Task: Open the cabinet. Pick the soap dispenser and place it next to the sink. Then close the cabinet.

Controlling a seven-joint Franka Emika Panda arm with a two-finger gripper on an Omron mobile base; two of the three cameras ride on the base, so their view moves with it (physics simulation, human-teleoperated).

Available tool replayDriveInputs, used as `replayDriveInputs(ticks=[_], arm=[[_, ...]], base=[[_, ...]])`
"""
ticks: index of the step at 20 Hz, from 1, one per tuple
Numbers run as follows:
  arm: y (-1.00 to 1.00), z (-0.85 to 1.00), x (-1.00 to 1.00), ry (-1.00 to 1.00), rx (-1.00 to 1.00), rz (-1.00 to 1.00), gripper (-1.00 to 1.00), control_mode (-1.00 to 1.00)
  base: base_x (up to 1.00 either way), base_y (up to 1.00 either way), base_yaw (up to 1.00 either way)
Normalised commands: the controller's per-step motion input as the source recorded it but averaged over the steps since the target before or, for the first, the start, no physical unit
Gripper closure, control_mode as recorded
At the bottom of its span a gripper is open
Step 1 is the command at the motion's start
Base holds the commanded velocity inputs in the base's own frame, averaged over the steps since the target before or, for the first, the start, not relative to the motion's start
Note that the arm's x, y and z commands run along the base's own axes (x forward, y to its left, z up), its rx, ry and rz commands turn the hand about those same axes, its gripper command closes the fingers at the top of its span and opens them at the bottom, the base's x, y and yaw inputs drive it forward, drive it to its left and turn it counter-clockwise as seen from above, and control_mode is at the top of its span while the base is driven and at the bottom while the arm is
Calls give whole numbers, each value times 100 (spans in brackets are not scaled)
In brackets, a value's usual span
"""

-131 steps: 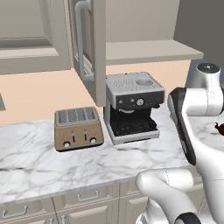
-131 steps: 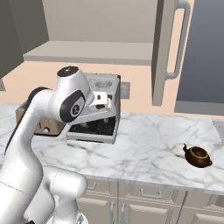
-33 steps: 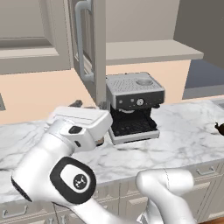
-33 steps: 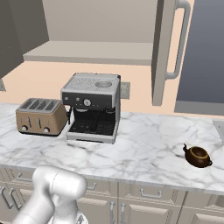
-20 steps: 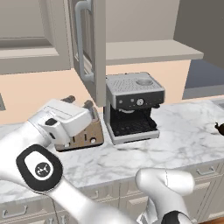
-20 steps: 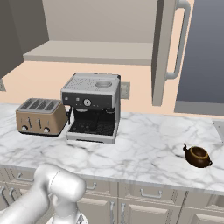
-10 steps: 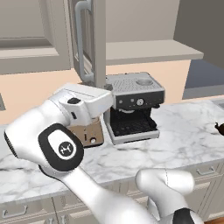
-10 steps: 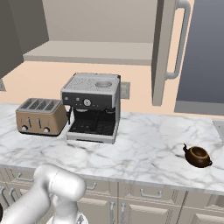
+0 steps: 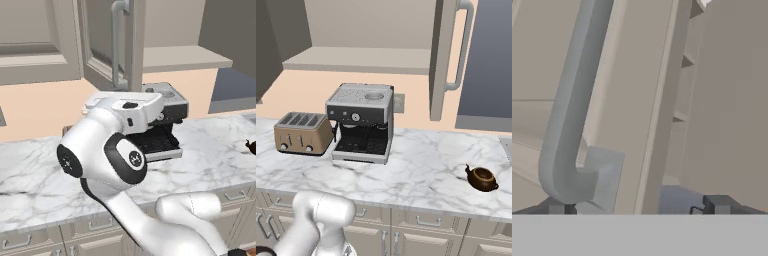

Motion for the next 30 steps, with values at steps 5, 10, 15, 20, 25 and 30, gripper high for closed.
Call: replayDriveInputs(ticks=[5, 10, 15, 20, 25, 30], arm=[[-73, 0, 50, 0, 0, 7, -100, -100], [-42, 1, 79, 5, -3, 0, -100, -100], [-11, 1, 81, 16, -6, 0, -100, -100], [-23, 15, 72, 21, -5, 2, -100, -100], [-22, 14, 72, 9, 0, 10, -100, -100], [-18, 0, 88, 0, 0, 10, -100, -100]], base=[[0, 0, 0], [0, 0, 0], [0, 0, 0], [0, 0, 0], [0, 0, 0], [0, 0, 0]])
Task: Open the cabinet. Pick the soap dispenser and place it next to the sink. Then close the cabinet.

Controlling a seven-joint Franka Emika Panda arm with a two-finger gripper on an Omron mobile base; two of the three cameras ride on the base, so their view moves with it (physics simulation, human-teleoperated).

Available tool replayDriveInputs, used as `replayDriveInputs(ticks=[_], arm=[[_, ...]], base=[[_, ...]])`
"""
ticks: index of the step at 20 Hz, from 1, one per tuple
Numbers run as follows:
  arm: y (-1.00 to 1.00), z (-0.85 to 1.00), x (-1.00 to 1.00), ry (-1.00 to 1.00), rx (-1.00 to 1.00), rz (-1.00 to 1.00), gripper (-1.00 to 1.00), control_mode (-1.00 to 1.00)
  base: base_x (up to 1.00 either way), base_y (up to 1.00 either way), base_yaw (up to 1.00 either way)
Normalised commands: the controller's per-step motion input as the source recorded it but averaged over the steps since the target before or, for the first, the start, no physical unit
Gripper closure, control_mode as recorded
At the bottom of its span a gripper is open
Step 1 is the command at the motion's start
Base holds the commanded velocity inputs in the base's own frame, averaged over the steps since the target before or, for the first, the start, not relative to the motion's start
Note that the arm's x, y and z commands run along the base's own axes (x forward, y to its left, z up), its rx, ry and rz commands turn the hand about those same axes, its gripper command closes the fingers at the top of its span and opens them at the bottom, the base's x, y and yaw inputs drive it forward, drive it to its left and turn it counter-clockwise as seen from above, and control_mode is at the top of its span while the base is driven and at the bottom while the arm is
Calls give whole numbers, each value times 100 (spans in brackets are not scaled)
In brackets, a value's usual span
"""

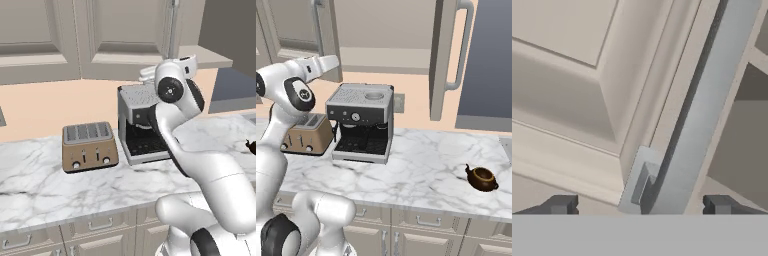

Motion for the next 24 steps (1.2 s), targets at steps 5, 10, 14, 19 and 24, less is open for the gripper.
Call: replayDriveInputs(ticks=[5, 10, 14, 19, 24], arm=[[-12, 1, 66, -2, 4, 10, -100, -100], [-7, 18, 46, 0, 4, 11, -100, -100], [0, 24, 75, 0, 3, 10, -100, -100], [-4, 39, 53, 0, 0, 10, -100, -100], [-5, 40, 5, 3, 0, 10, -100, -100]], base=[[0, 0, 0], [0, 0, 0], [0, 0, 0], [0, 0, 0], [0, 0, 0]])
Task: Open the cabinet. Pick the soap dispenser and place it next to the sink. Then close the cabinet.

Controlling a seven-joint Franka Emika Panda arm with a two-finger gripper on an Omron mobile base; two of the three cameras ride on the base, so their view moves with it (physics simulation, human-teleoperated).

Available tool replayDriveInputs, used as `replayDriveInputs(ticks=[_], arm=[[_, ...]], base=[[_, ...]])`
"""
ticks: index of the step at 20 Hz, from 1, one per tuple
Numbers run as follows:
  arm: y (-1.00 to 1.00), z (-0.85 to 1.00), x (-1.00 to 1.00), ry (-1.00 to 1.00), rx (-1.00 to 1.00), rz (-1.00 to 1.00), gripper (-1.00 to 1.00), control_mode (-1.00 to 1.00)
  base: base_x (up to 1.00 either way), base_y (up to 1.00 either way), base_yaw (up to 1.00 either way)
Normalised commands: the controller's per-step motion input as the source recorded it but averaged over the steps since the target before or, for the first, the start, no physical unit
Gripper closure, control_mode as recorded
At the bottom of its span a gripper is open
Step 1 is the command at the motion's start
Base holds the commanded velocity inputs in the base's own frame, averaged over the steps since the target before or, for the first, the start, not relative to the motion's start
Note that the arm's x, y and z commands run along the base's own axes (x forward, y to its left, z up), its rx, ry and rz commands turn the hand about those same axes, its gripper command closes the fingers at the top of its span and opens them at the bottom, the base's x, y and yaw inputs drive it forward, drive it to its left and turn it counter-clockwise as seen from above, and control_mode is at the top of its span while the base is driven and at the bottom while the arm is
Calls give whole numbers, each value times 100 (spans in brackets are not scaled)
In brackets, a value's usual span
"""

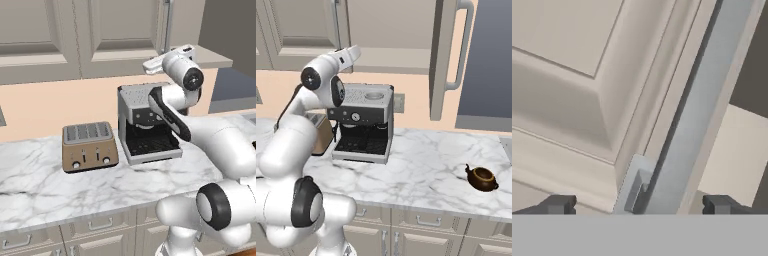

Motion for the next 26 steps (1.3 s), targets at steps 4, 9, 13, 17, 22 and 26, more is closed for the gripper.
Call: replayDriveInputs(ticks=[4, 9, 13, 17, 22, 26], arm=[[-25, 60, -58, 7, 0, 11, -100, -100], [-12, 38, -50, 13, 0, 9, -100, -100], [-12, 27, -67, 26, 0, 5, -100, -100], [-2, 15, -67, 42, -5, 4, -100, -100], [0, -2, -81, 37, -3, 1, -100, -100], [-13, -26, -95, 13, 0, -1, -100, -100]], base=[[0, 0, 0], [0, 0, 0], [0, 0, 0], [0, 0, 0], [0, 0, 0], [0, 0, 0]])
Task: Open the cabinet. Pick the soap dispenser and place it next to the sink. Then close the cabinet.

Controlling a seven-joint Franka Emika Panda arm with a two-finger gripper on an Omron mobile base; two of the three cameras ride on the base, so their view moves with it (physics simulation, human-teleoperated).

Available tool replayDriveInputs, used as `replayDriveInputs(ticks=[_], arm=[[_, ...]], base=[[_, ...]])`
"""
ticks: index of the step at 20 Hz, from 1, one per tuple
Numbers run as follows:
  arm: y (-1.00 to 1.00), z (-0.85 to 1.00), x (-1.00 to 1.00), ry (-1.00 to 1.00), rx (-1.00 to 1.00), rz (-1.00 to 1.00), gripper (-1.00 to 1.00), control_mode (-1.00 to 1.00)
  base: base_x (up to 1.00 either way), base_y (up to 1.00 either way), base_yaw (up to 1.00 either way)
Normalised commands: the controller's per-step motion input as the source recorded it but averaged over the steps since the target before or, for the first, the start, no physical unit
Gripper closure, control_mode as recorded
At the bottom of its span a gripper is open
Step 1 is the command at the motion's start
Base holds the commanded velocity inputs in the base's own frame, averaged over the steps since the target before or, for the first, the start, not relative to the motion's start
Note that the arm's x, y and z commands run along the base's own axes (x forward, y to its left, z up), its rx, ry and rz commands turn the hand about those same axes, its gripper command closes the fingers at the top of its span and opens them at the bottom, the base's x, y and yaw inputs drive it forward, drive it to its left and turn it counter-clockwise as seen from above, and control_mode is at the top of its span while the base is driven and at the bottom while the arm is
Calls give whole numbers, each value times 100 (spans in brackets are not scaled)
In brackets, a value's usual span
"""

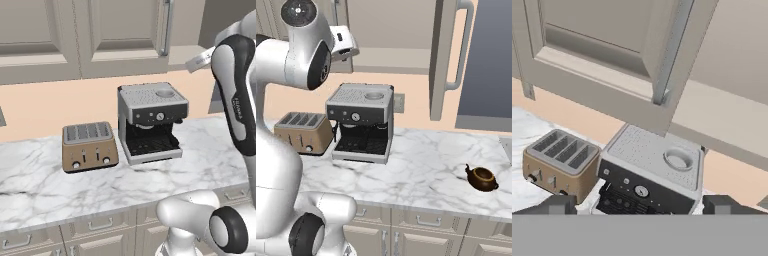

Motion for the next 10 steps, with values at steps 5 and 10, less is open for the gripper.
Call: replayDriveInputs(ticks=[5, 10], arm=[[-2, -54, -34, -22, 2, -13, -100, -100], [-29, -40, -46, -21, 5, -17, -100, -100]], base=[[0, 0, 0], [0, 0, 0]])
